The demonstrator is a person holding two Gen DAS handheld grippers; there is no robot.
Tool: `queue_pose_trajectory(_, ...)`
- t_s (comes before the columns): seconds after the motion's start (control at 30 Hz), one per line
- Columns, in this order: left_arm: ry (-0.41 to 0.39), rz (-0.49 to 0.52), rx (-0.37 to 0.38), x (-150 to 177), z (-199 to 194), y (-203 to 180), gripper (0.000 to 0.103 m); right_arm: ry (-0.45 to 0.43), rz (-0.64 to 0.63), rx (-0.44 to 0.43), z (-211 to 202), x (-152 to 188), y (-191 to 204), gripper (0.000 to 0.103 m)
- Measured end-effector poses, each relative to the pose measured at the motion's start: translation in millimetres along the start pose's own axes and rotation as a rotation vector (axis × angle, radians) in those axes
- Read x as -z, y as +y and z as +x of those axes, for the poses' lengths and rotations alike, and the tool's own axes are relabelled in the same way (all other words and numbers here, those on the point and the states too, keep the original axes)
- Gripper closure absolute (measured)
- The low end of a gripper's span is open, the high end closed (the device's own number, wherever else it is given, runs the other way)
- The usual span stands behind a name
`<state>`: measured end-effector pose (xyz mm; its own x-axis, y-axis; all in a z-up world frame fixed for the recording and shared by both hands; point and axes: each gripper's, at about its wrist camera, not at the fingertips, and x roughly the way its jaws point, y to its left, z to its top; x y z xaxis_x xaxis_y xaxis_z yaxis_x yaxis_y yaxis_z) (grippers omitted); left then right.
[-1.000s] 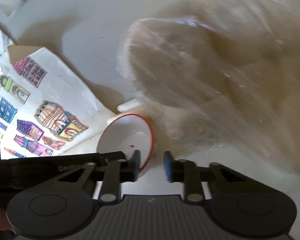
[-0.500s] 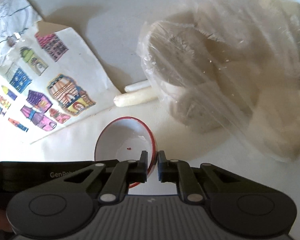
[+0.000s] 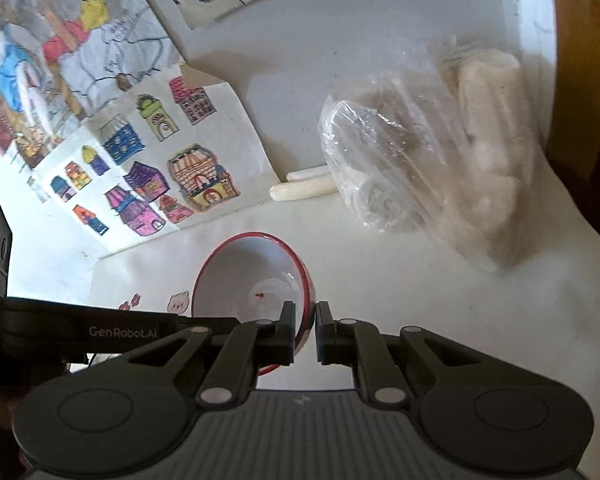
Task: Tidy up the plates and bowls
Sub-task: 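Carry the second white bowl with both grippers over the nested bowls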
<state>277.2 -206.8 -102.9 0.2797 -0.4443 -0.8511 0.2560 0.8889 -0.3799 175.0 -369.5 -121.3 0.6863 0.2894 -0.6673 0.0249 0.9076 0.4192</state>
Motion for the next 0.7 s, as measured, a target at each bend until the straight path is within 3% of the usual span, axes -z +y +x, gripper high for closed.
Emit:
queue_pose_trajectory(0.23, 0.017, 0.056, 0.028, 29, -19, -13, 0.092, -0.01, 0.018, 0.008, -42, 26, 1, 0.092)
queue_pose_trajectory(0.7, 0.044, 0.116, 0.03, 72, -36, -23, 0.09, 0.004, 0.034, 0.015, -74, 63, 5, 0.092)
